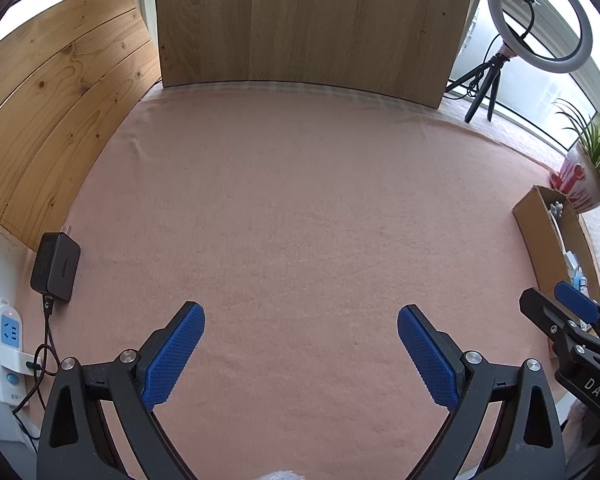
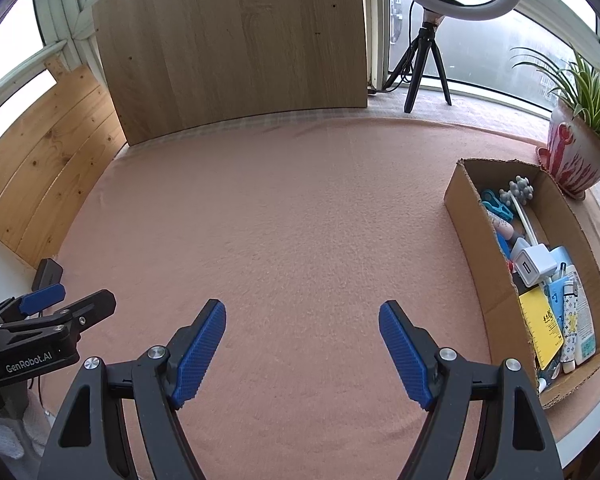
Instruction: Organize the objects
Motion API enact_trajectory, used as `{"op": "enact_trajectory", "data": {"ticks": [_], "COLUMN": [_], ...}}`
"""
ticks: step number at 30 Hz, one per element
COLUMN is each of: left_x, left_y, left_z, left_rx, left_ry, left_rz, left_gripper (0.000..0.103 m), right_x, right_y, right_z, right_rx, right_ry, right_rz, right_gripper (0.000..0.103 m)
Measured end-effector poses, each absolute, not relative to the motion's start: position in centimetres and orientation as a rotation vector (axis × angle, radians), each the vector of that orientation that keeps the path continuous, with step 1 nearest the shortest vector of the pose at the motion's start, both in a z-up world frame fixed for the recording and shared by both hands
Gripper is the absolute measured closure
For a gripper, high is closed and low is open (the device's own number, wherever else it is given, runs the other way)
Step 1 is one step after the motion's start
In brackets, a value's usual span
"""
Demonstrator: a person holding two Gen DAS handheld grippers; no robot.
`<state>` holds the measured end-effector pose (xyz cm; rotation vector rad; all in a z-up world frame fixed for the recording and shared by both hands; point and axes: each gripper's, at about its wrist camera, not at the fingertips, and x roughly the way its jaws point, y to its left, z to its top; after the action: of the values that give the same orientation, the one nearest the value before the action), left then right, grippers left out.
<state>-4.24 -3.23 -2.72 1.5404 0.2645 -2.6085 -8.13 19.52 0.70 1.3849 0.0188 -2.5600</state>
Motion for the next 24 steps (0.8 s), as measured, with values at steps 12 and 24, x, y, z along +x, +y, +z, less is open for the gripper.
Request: {"op": "enact_trajectory", "data": {"ticks": [12,24], "left_x": [-4.58,-5.02], "left_y": [-3.34,-3.26], "left_z": [-3.17,-3.77], "left_rx": [1.551,1.565], "left_ry": [0.258,0.250], "left_rz": [-2.608,-2.605], "left_gripper": [0.004,0.004], "right_x": [-8.60,-8.94], "right_y": [19.38,19.43], "right_z": [0.20,-0.20], "right_rx": [1.397,1.409], "right_ry": [0.017,0.013], "right_rz": [-2.555,-2.554], "right_gripper": [0.027,0.027]}}
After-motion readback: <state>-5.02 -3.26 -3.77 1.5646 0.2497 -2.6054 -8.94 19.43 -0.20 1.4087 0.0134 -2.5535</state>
